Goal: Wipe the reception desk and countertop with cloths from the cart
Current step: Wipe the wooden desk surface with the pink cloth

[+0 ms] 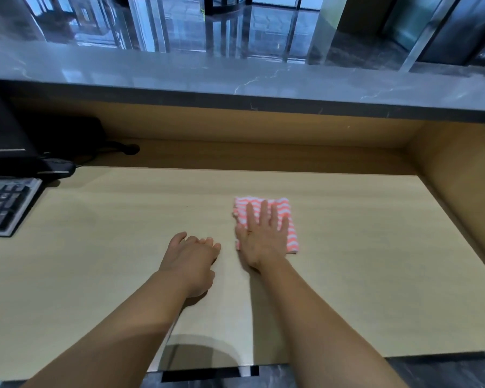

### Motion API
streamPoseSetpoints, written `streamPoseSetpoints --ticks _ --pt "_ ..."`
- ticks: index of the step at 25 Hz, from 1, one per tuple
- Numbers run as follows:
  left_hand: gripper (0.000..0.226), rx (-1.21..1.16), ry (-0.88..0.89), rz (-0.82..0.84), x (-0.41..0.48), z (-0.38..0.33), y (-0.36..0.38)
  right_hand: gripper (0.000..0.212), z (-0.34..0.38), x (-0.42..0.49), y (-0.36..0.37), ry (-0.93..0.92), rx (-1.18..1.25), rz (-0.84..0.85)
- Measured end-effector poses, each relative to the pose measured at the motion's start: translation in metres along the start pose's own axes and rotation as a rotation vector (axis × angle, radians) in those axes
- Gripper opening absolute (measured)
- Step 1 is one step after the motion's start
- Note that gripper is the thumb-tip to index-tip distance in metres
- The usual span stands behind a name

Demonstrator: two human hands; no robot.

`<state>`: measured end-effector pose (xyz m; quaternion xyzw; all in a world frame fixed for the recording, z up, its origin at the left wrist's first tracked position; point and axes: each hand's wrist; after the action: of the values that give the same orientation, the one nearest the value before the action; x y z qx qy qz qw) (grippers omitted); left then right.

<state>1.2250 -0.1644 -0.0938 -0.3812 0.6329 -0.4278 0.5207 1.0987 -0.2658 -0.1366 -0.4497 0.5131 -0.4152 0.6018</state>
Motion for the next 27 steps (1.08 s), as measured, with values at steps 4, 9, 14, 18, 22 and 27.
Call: streamPoseSetpoints --ticks 4,9,14,18,22,27 --pt "0.010 -0.050 -0.005 -0.018 0.007 0.012 -0.016 0.058 0.030 -0.002 -0.001 -0.281 -0.071 0.058" --pt "0.015 -0.074 -0.064 -0.145 0.027 0.025 -0.024 0.059 -0.055 0.052 -0.021 -0.150 -0.052 0.049" --pt "0.063 -0.072 -0.106 -0.183 0.047 0.043 -0.028 0.059 -0.148 0.095 -0.046 0.167 -0.017 0.050" --pt "0.101 -0.131 -0.164 -0.136 0.061 0.061 -0.036 0.059 -0.126 0.108 -0.045 0.319 0.064 0.013" --pt "0.111 -0.163 -0.199 -0.120 0.072 0.073 -0.038 0.063 -0.034 0.101 -0.032 0.178 0.029 -0.042" --pt "0.112 -0.150 -0.244 -0.088 0.080 0.091 -0.037 0.060 0.068 0.067 -0.014 -0.262 -0.052 0.015"
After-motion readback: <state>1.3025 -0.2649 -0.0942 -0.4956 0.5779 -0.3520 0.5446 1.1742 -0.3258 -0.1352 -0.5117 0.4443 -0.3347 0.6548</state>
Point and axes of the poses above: each hand's wrist, its own x-axis towards the middle knuckle, its own y-axis out of the palm, z = x × y, and after that the axes turned 13 degrees about y, right-handed
